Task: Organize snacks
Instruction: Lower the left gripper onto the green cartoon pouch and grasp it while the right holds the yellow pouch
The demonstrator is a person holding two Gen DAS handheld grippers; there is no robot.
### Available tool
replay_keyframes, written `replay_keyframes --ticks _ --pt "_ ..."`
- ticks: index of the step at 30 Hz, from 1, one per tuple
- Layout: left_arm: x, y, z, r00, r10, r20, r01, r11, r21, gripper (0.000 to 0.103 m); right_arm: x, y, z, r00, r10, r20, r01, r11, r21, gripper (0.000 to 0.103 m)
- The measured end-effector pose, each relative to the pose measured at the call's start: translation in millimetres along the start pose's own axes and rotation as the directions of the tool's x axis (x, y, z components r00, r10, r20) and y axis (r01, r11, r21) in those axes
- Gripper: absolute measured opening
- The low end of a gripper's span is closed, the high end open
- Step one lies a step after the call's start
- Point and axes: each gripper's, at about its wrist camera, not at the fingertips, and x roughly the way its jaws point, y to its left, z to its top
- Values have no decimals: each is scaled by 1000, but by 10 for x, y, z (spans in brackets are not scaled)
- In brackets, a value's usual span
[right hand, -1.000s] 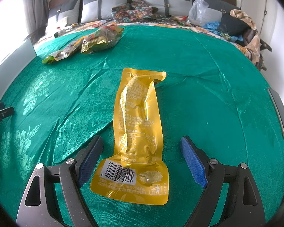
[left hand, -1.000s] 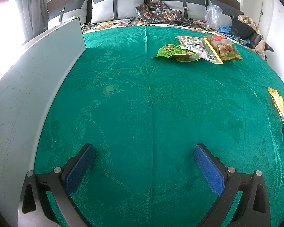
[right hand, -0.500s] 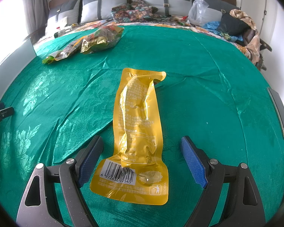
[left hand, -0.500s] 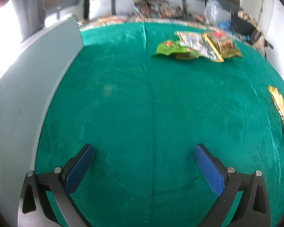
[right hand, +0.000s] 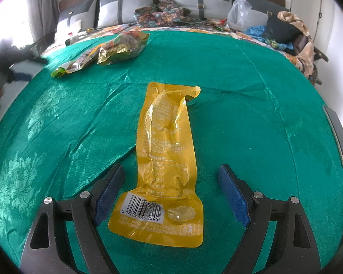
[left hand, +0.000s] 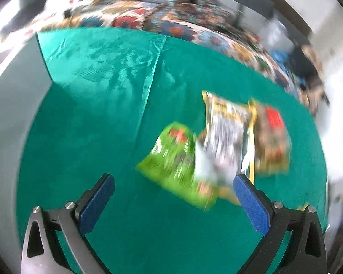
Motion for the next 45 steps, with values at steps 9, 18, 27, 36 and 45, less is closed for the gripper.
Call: replay_keyframes --ticks 9,18,27,36,45 --pt "154 -33 -257 988 139 67 -144 987 74 62 -2 -2 0 1000 0 0 0 1000 0 86" --pt "-602 -28 -1321 987 -99 -128 144 898 416 24 -16 -31 -10 1000 -6 0 6 1000 6 86" --pt "-587 92 -1738 1000 11 21 -16 953 304 102 -25 -53 -21 1000 -12 0 12 1000 14 86" --pt "-483 -12 -1902 984 90 150 -138 927 349 103 -35 -57 -29 1000 -18 0 18 1000 23 86" --pt "-535 23 -1945 983 92 157 -141 929 342 103 -47 -77 -27 1000 -27 0 27 999 33 86"
